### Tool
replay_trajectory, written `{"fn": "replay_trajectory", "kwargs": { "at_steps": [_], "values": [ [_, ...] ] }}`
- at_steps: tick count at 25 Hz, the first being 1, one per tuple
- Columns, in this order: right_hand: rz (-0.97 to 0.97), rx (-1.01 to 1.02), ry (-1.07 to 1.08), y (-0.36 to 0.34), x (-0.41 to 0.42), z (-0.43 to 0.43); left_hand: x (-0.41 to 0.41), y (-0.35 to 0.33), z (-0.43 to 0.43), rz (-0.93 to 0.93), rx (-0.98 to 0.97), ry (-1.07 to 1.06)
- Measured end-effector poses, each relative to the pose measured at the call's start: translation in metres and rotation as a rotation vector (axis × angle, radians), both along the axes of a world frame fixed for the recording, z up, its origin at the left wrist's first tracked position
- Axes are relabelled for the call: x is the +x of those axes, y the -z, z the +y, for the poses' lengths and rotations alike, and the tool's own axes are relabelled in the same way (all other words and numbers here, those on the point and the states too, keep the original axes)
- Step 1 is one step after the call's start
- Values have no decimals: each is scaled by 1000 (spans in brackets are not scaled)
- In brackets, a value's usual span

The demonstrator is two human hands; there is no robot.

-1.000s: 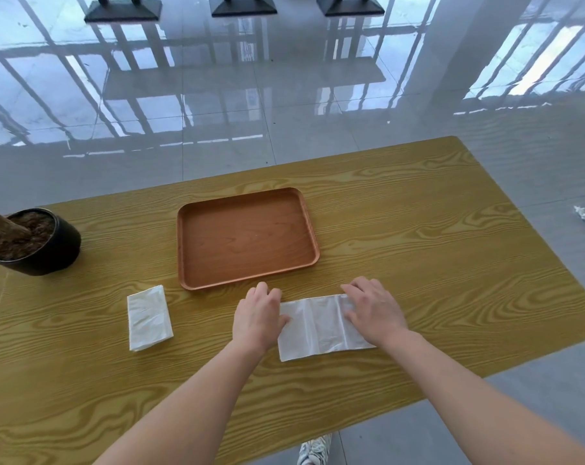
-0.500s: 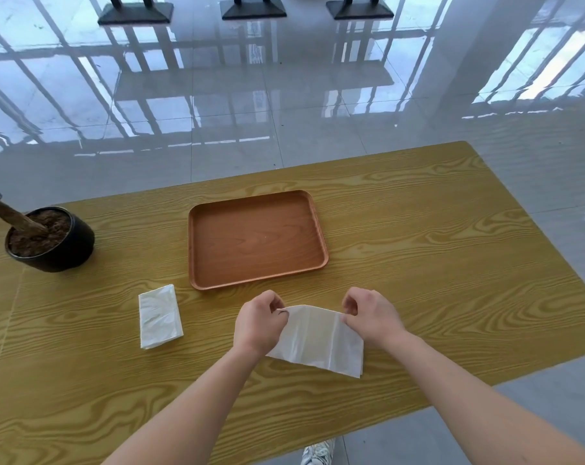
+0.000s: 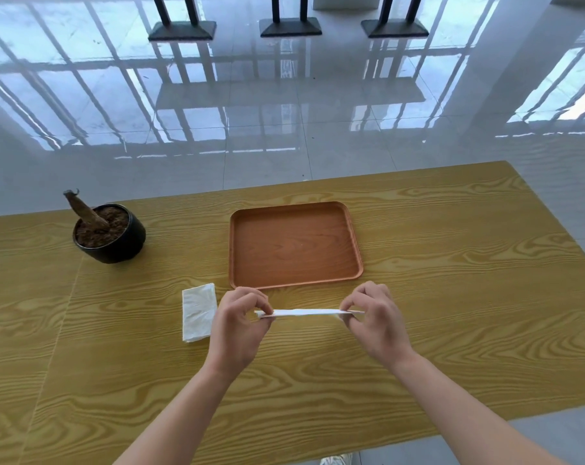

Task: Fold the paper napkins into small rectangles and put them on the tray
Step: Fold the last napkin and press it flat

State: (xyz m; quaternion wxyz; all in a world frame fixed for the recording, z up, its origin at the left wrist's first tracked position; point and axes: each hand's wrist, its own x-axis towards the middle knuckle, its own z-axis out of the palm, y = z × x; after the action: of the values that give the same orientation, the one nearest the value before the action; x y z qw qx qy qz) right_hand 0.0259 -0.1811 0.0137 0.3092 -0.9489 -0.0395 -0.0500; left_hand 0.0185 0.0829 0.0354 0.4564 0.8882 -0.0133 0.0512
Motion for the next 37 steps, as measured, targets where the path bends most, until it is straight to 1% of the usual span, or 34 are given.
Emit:
{"fn": "replay_trajectory", "kwargs": {
  "at_steps": [2, 3, 9, 12, 14, 15, 18, 20, 22, 25, 29, 31, 33, 36, 37],
  "values": [
    [-130, -44, -80, -1, -8, 10, -11, 4, 12, -46, 59, -21],
    [-149, -69, -114, 1, -14, 15, -18, 8, 17, -57, 108, -17],
    [-3, -215, -230, 30, -57, 30, -47, 44, 36, 60, 424, 113],
    [13, -226, -286, 30, -70, 36, -53, 53, 41, 40, 519, 98],
    [7, -233, -350, 28, -77, 42, -61, 53, 37, 13, 510, 51],
    [7, -227, -377, 27, -80, 45, -67, 52, 31, 1, 494, 63],
    [16, -175, -411, 25, -85, 56, -92, 50, 5, 5, 442, 266],
    [12, -150, -424, 25, -86, 60, -105, 52, -9, 28, 469, 370],
    [16, -162, -436, 25, -85, 55, -109, 57, -14, 2, 513, 348],
    [38, -195, -417, 24, -80, 37, -109, 65, -11, -59, 530, 273],
    [33, -233, -441, 22, -81, 29, -107, 69, 2, -120, 591, 296],
    [13, -223, -479, 23, -89, 31, -105, 70, 6, -132, 637, 268],
    [-14, -193, -507, 24, -97, 36, -110, 68, 5, -79, 593, 241],
    [-37, -132, -503, 24, -102, 46, -128, 66, -1, -24, 464, 279],
    [-26, -109, -498, 24, -102, 49, -133, 66, -3, -18, 412, 260]
  ]
}}
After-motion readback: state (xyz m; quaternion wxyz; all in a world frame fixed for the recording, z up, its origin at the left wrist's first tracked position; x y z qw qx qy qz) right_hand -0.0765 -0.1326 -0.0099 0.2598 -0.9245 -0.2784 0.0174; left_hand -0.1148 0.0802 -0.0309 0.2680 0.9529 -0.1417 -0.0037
